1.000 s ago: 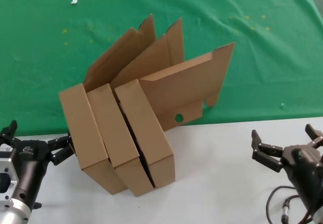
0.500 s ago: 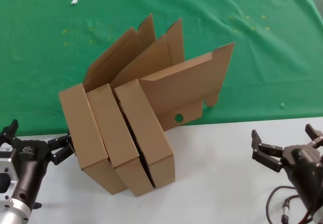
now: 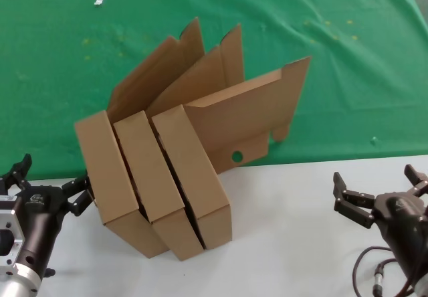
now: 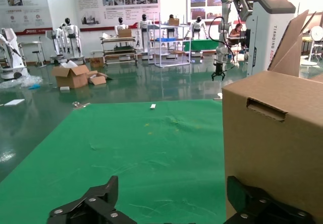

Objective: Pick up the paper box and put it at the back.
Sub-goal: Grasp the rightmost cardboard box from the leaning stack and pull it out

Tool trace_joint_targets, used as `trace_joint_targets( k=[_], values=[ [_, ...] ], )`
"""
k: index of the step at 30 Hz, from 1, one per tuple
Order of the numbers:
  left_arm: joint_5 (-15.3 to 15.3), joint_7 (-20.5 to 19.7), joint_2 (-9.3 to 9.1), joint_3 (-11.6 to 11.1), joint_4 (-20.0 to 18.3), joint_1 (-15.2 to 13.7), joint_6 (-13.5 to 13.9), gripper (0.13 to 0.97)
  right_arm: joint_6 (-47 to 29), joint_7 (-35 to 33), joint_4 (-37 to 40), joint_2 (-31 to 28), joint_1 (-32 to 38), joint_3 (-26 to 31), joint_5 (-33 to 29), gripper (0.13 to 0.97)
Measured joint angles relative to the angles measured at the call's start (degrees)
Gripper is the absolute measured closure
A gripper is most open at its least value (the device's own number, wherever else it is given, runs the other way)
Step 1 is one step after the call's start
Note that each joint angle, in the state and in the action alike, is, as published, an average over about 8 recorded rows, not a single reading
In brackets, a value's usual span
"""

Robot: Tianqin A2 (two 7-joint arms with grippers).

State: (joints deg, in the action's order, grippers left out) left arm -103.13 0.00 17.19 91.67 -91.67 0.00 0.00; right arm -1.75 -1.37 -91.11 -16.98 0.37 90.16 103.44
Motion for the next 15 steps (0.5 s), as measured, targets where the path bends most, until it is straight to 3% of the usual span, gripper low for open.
trace_joint_targets(
  k=[5, 13, 15],
  values=[
    [0.0, 0.0, 0.0, 0.0, 0.0, 0.0, 0.0, 0.346, 0.0, 0.0, 0.0, 0.0, 0.0, 0.0, 0.0, 0.129],
    [0.0, 0.0, 0.0, 0.0, 0.0, 0.0, 0.0, 0.546, 0.0, 0.0, 0.0, 0.0, 0.0, 0.0, 0.0, 0.129],
    [0.0, 0.0, 0.0, 0.0, 0.0, 0.0, 0.0, 0.546, 0.0, 0.0, 0.0, 0.0, 0.0, 0.0, 0.0, 0.129]
  ],
)
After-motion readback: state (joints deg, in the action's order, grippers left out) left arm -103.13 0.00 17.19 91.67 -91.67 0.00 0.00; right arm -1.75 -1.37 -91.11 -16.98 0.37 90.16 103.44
